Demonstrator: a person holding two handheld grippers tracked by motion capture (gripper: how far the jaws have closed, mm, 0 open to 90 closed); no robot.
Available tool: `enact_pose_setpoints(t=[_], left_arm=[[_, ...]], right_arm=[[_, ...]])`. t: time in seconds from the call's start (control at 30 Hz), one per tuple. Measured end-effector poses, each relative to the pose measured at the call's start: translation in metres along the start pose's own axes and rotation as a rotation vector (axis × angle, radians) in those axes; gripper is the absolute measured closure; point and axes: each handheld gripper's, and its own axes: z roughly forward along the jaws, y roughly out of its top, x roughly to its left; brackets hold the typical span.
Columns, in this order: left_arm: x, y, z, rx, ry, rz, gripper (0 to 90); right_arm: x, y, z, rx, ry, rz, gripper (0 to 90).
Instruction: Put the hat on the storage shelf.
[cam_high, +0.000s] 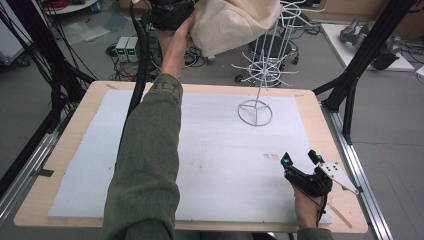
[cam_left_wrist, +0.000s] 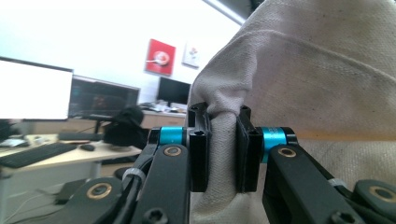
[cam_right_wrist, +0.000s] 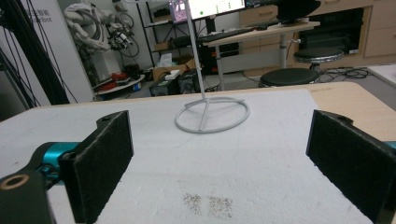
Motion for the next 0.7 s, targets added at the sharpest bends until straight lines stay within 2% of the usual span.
enact_pose_setpoints(t=[0.13,0.2,0.3,0.43,0.6,0.7], left_arm=[[0.000,-0.005,0.005,0.013,0.073,-0.009,78.8],[0.000,-0.008,0.007,0.012,0.092,-0.023,78.8],[0.000,-0.012,0.011,0.007,0.099,-0.040,78.8],[0.001,-0.017,0.015,0.021,0.118,-0.026,78.7],[0.003,-0.025,0.021,0.027,0.102,-0.045,78.7],[0.004,-0.032,0.024,0.057,0.096,-0.031,78.5]], right_arm=[[0.000,0.000,0.000,-0.003,-0.004,-0.001,6.2],[0.000,0.000,0.000,-0.003,-0.003,-0.001,6.2],[0.001,0.000,0.000,-0.004,-0.002,-0.006,6.2],[0.000,0.000,-0.001,-0.008,-0.001,-0.011,6.2],[0.001,-0.001,0.000,-0.011,0.001,-0.026,6.2],[0.004,-0.001,0.001,-0.007,0.012,-0.038,6.2]])
